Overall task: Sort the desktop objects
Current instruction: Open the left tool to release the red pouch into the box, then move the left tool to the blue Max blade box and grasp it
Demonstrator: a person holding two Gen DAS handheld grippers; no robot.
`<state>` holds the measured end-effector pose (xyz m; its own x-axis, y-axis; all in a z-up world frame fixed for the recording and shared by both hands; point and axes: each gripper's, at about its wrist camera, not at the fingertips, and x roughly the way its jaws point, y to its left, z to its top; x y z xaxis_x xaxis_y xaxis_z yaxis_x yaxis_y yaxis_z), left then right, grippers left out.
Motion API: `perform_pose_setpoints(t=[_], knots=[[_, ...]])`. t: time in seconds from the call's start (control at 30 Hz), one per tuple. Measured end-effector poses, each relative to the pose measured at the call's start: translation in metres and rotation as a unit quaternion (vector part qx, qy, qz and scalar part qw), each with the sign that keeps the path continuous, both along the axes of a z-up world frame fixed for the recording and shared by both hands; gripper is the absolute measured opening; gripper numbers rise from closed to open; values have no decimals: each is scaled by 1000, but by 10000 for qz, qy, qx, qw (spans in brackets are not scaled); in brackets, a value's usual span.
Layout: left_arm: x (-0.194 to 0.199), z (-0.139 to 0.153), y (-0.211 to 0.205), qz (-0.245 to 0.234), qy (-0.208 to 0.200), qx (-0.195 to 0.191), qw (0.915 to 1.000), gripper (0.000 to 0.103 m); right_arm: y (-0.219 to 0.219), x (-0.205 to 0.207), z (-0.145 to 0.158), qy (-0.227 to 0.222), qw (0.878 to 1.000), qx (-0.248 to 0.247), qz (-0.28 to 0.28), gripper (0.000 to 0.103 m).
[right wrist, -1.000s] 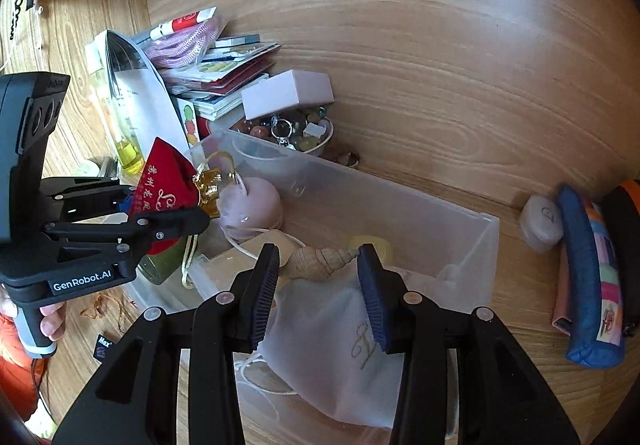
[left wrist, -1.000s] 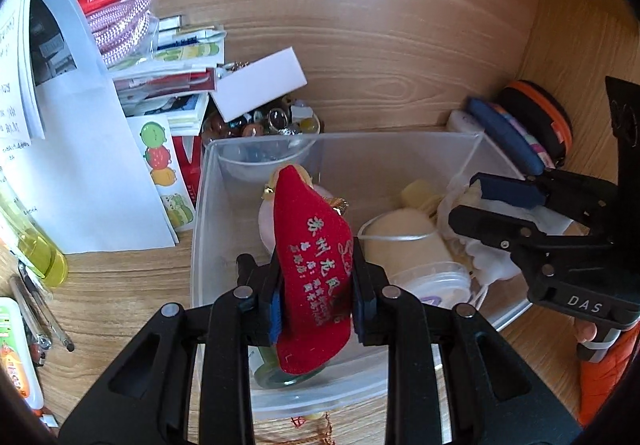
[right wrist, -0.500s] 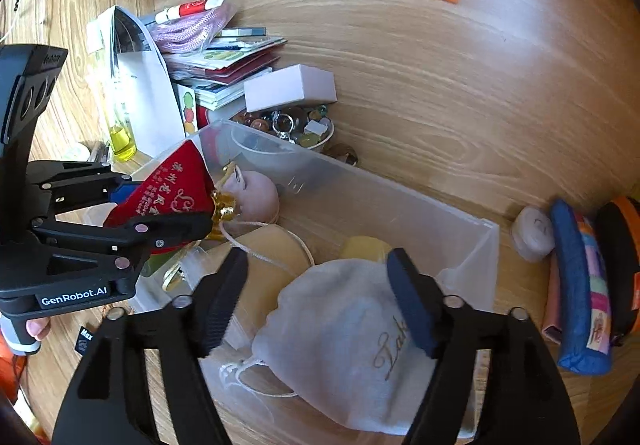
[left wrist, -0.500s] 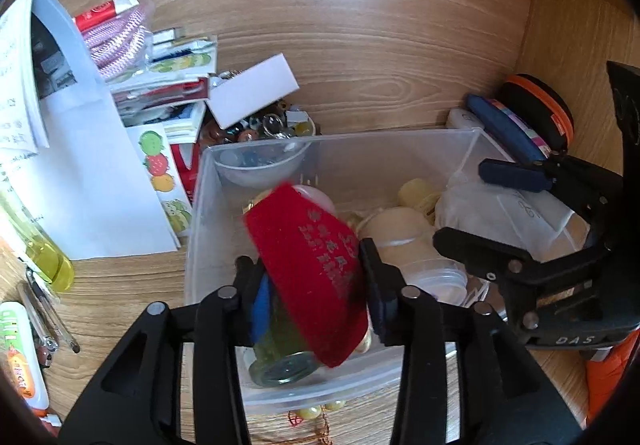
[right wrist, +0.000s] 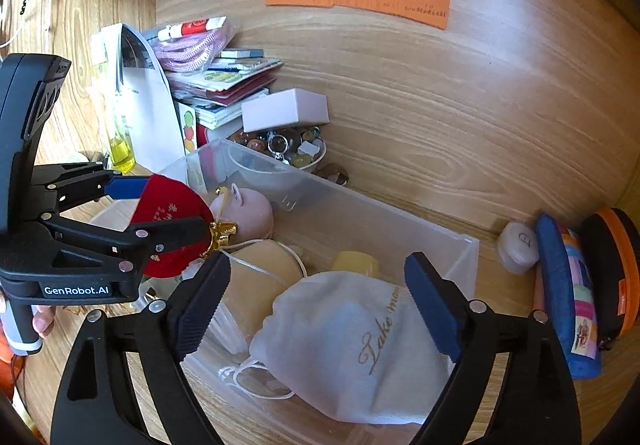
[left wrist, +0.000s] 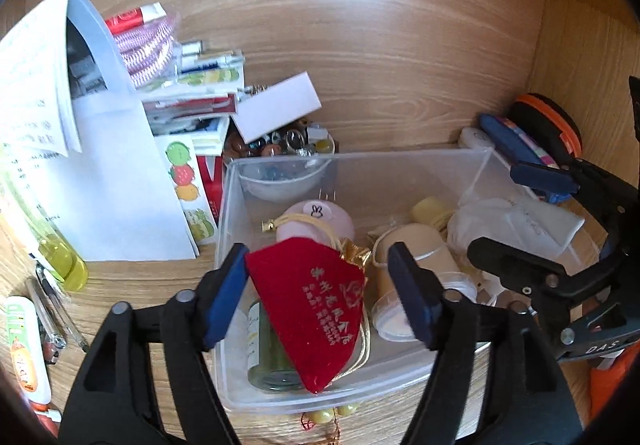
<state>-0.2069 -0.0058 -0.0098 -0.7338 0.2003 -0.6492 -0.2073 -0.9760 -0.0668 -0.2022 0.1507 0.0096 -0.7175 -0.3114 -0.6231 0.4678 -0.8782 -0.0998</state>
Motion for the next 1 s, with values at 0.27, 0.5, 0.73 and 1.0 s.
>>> perform_pose_setpoints(t=[0.27,0.5,0.73,1.0], knots=[[18,22,-11,-42,73,341,9994,83,5,11,15,206,9998,-77,-28,98],[48,32,-17,107,173,103,9997,93,8,35,35,449,9988,-71,-180,103],[77,19,-26,164,16,-13,9999,93,10,66,45,573,9981,-175,-146,103],[113,-15,-26,58,-399,-93,9991,93,3,92,33,451,9987,-234,-66,103]])
